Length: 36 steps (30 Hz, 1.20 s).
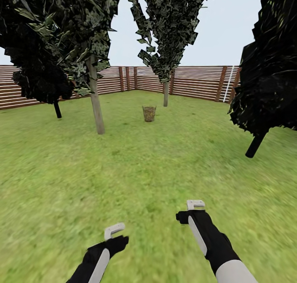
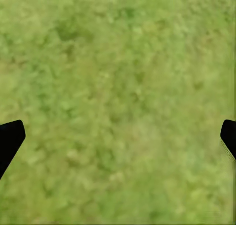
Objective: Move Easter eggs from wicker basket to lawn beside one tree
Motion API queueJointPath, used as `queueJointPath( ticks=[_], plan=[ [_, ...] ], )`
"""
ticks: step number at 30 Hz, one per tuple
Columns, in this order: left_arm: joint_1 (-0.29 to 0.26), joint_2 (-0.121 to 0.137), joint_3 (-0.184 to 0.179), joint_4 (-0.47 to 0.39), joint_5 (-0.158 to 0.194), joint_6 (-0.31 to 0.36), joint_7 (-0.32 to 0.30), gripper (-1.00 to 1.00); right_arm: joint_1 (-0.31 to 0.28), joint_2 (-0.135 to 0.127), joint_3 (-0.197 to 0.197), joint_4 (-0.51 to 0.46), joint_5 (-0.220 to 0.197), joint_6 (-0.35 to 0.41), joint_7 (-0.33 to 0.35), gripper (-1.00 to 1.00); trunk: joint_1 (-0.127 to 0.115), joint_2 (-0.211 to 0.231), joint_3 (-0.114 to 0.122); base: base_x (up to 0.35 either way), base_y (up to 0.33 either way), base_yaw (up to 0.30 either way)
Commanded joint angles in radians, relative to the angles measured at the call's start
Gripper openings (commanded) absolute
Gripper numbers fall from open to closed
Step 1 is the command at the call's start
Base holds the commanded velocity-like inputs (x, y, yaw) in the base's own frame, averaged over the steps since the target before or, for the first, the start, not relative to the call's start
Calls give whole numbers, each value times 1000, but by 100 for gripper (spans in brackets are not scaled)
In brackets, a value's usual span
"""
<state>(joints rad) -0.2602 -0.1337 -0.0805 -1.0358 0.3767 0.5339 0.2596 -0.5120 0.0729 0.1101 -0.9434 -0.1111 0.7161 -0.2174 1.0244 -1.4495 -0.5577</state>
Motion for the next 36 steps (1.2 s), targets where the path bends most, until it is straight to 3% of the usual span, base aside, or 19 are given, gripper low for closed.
queueJointPath(
  ticks=[1,4,5,6,9,11,12,13,15,18,24,32,36],
  plan=[
    [-1,-8,-4,11,-26,-5,10,100,-1,0,3,-9,-10,6,-11,100,1,0,-1,334,-100,0],
    [-2,-22,-7,21,-73,-15,9,100,-1,16,22,-136,-23,45,-22,100,1,0,-1,334,-100,0],
    [-2,-24,-7,21,-78,-16,9,100,0,33,31,-180,-40,76,-25,100,1,0,-1,334,-100,0],
    [-2,-25,-7,21,-83,-17,9,100,0,53,56,-216,-83,111,-31,100,1,0,-1,334,-100,0],
    [-2,-25,-7,28,-88,-17,6,100,0,60,137,-180,-152,123,-107,100,1,0,-1,334,-99,0],
    [-2,-25,-7,26,-86,-17,5,100,-1,38,155,-114,-153,64,-222,100,1,0,-1,334,-99,0],
    [-2,-26,-6,23,-83,-18,5,100,-1,-7,147,-89,-154,6,-286,100,1,0,-1,319,-125,0],
    [-2,-27,-6,20,-82,-21,7,100,-1,-36,139,-82,-162,-18,-302,100,1,0,-1,261,-156,0],
    [-2,-29,-7,14,-82,-35,11,100,-1,-55,133,-76,-187,-37,-292,100,1,0,-1,177,-118,0],
    [-2,-31,-8,3,-81,-115,18,100,-1,-45,128,-71,-231,-30,-213,100,1,0,-1,33,-39,0],
    [-2,-34,-10,-10,-81,-154,23,100,-1,-42,129,-102,-242,-1,-186,100,1,0,-1,-61,124,0],
    [-2,-15,6,-47,-86,-136,22,100,-1,-49,129,-120,-223,3,-185,100,1,0,-1,272,91,0],
    [-14,-14,6,-79,-89,-42,26,100,0,-59,123,-121,-211,7,-184,100,1,0,-1,334,11,0]
  ],
)
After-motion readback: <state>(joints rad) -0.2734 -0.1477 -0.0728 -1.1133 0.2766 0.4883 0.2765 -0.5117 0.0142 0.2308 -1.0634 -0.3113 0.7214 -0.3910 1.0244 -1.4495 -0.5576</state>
